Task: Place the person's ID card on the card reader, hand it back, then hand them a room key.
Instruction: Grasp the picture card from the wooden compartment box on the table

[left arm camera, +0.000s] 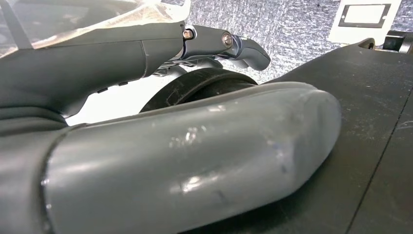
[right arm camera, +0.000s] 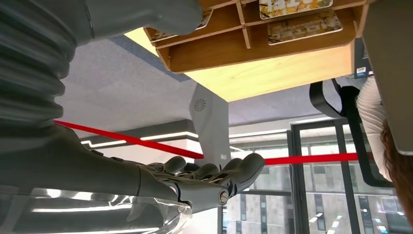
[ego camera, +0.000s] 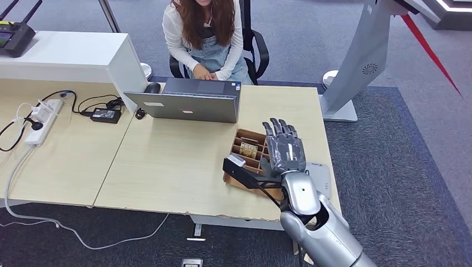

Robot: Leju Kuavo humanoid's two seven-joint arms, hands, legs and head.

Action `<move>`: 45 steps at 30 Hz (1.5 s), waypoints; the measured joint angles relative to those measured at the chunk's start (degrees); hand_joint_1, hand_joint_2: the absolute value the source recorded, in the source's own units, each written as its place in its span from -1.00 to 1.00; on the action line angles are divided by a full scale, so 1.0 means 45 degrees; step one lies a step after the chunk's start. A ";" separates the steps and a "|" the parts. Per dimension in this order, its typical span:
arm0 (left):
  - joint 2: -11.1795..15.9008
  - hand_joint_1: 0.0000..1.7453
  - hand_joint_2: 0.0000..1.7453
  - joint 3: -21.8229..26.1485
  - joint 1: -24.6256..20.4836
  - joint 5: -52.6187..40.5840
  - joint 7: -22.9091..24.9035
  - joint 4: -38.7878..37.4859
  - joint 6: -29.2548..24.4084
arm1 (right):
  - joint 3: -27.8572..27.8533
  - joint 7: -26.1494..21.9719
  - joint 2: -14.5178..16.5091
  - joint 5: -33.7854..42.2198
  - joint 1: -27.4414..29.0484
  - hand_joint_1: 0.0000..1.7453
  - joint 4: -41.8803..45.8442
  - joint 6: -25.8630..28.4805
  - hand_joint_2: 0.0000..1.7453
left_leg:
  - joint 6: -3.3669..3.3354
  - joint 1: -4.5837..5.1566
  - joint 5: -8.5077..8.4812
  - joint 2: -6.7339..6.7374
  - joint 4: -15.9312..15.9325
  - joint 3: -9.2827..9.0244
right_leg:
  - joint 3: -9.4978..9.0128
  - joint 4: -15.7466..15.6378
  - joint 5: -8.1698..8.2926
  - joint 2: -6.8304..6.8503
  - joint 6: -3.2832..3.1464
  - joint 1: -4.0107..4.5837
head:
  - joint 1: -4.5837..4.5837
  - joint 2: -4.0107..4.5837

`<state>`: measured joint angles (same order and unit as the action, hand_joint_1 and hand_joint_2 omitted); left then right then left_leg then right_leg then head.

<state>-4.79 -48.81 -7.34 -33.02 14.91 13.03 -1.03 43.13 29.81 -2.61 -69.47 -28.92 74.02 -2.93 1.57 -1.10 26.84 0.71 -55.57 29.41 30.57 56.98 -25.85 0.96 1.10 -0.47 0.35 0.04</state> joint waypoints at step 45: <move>0.0000 -1.00 -1.00 0.0000 -0.0149 -0.0460 0.0045 0.0000 0.0348 | -0.0162 0.0729 0.0084 -0.0413 -0.0862 -0.29 -0.1632 -0.0806 1.00 | 0.0000 0.0000 -0.0001 0.0000 -0.0002 -0.0003 | 0.0001 0.0000 0.0002 0.0000 0.0001 0.0000 | 0.0000 0.0000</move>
<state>-4.79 -48.81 -8.01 -35.09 15.11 13.03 0.54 42.41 33.09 -2.23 -71.32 -32.80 66.68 -6.56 1.57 -1.10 26.83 0.71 -55.58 29.40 30.57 56.98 -25.84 0.96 1.10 -0.47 0.35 0.04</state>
